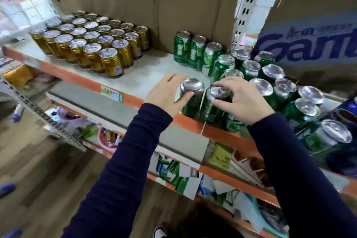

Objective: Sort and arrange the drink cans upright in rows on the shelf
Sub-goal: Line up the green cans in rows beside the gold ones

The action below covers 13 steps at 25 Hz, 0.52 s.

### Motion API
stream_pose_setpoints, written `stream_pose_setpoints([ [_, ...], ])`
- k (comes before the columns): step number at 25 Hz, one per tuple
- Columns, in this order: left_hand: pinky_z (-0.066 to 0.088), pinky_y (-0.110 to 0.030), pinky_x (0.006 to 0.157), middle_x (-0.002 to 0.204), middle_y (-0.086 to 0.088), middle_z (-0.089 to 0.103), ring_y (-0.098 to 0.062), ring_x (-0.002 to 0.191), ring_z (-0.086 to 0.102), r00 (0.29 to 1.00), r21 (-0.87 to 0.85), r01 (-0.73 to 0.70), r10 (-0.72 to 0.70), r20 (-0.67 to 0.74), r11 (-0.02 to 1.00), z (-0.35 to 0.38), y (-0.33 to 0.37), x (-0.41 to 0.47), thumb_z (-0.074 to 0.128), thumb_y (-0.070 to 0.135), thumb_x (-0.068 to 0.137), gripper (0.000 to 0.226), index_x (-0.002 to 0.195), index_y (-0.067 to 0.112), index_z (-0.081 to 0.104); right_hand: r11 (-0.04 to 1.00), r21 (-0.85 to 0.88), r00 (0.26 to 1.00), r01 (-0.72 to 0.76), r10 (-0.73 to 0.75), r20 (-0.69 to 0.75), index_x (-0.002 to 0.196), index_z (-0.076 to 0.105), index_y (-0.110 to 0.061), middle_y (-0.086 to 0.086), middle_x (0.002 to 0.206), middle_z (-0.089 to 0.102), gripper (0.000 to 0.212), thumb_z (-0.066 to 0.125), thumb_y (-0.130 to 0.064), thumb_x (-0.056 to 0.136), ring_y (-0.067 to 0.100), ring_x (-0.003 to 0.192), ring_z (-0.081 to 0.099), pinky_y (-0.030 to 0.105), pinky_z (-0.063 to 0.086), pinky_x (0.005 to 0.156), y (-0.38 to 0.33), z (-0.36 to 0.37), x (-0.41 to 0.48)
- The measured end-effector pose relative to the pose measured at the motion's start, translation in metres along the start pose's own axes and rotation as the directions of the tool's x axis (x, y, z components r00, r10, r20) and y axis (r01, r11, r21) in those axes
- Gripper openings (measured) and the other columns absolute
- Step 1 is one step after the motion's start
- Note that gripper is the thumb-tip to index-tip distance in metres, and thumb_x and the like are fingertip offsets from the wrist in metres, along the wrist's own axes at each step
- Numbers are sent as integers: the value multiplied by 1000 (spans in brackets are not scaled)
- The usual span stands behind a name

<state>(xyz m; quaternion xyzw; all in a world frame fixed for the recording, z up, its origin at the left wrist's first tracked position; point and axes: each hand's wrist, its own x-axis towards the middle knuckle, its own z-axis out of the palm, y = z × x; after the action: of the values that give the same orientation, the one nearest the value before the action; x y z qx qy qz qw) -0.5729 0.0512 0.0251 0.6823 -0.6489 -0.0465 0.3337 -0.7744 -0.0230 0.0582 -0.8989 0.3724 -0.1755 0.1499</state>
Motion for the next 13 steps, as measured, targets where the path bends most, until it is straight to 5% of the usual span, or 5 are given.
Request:
stream_pose_setpoints([
  [5, 34, -31, 103, 139, -8, 46, -25, 124, 45, 955, -29, 106, -94, 280, 994, 22, -12, 32, 73, 49, 72, 88, 143, 14, 33, 993, -86, 983, -76, 89, 158, 137, 47, -16, 6, 132, 54, 77, 80, -36, 71, 17, 122, 48, 16, 30, 96, 4, 7, 25],
  [9, 45, -30, 90, 118, -6, 61, -23, 104, 57, 970, -139, 113, -78, 232, 984, 23, -36, 48, 81, 46, 64, 77, 128, 15, 51, 986, -115, 985, -117, 130, 113, 134, 52, -17, 5, 123, 61, 77, 81, -39, 66, 18, 112, 55, 32, 44, 95, 1, 13, 43],
  [13, 47, -31, 87, 115, -5, 62, -23, 102, 58, 975, -126, 133, -107, 193, 983, 7, -69, 77, 83, 40, 63, 70, 121, 14, 55, 993, -79, 989, -86, 95, 118, 132, 54, -14, 5, 124, 60, 75, 81, -38, 67, 19, 115, 54, 26, 39, 96, -2, 18, 75],
])
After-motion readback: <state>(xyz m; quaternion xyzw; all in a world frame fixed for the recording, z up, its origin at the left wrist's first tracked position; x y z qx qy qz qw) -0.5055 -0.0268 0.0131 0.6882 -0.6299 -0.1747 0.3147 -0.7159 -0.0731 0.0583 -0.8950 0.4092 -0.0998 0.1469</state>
